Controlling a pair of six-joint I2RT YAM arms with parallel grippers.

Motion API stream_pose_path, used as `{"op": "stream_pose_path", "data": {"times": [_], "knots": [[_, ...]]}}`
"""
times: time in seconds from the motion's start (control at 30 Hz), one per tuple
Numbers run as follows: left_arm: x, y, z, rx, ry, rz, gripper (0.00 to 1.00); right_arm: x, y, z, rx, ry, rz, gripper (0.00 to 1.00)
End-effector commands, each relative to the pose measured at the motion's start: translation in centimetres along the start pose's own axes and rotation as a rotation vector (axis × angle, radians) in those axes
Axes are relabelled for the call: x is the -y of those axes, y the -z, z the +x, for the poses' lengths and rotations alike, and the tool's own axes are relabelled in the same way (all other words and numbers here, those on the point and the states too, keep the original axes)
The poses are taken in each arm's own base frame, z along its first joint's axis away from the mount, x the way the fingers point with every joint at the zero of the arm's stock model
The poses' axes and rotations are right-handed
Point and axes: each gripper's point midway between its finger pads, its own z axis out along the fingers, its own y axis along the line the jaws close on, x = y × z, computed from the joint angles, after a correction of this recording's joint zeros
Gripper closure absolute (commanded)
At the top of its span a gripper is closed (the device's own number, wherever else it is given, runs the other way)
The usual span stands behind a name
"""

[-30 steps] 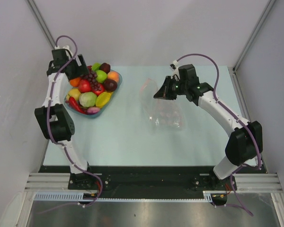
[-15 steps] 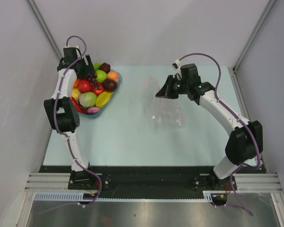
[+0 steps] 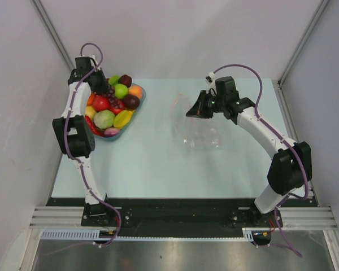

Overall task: Place the food in the zip-top bag and seal the zipper
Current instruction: Pick up the fake fruit from the bin.

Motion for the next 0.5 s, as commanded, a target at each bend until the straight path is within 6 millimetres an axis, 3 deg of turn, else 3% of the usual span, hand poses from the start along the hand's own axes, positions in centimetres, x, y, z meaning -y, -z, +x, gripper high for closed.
{"op": "stream_pose_path", "data": {"times": [0.0,0.1,0.2,0.47], "knots": [[1.9,4.5,-2.4,0.058,-0.012,0.056,0.90,-0.6,0.2,-0.8,0.024,0.032,-0.029,1.00],[2.6,6.5,-4.0,0.108,-0.023,0.066,1.00,-0.7,0.2,-0.8,0.021,0.036,-0.039,1.00],[3.6,8.3,-5.4,0.155,-0.043,0.097,1.00,-1.2,0.4,-0.8,0.014,0.038,-0.067,1.00],[8.3,17.6,-9.3,0.332,-0.143,0.252,1.00,-4.0,0.8,-0.9,0.007,0.025,-0.183,1.00]]}}
